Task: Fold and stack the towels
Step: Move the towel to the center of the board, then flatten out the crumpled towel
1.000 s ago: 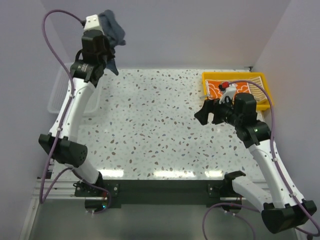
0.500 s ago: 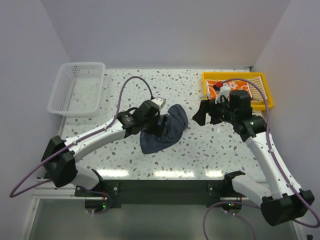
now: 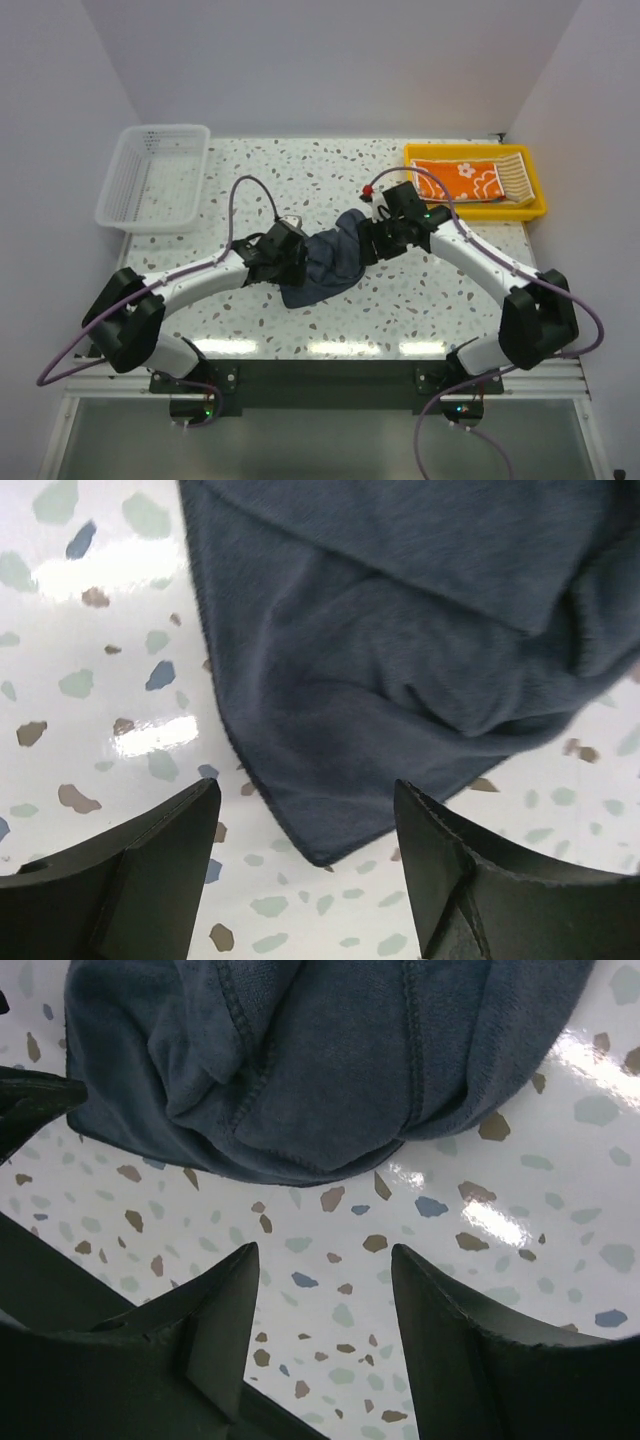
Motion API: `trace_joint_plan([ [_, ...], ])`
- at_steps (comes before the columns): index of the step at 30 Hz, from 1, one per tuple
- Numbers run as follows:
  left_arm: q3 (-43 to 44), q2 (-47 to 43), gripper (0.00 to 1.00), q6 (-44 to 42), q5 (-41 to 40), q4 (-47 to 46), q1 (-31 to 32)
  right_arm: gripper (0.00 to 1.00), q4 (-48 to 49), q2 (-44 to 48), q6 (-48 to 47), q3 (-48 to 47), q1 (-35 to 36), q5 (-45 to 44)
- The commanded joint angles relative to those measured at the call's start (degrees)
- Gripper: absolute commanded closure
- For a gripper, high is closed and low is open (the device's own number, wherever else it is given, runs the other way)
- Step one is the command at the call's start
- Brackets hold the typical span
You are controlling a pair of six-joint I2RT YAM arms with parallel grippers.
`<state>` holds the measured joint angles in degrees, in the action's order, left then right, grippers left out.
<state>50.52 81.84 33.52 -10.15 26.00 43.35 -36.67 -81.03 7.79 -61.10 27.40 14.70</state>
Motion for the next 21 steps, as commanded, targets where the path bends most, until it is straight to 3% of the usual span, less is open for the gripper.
trace_joint_plan([
  [1,-2.79,1.65,0.25,4.10,-1.45,-3.93,-1.25,0.42,3.79,-4.63,-0.59,-4.55,3.70,-3.61],
  [4,-4.38,3.23,0.29,5.41,-1.27,-5.34,-1.25,0.44,5.19,-9.12,-0.58,-6.57,7.39,-5.46],
  [12,-6.40,7.36,0.34,6.82,-0.92,-6.84,-1.17,0.38,10.20,-17.05,1.26,-7.28,13.12,-12.76],
  [16,-7.10,8.68,0.46,7.70,-1.54,-6.93,-1.08,0.41,11.79,-19.95,2.84,-6.40,14.00,-16.00],
  [17,-7.45,9.12,0.56,7.79,-1.54,-7.01,-1.08,0.48,12.31,-20.04,3.19,-5.96,14.09,-16.71],
  [19,-7.89,9.65,0.63,8.14,-1.45,-7.45,-0.90,0.58,13.28,-20.22,3.90,-4.91,14.09,-18.21],
  [21,-8.42,9.83,0.78,7.71,-1.36,-7.80,-0.82,0.74,12.85,-19.35,3.90,-4.64,14.09,-18.56],
])
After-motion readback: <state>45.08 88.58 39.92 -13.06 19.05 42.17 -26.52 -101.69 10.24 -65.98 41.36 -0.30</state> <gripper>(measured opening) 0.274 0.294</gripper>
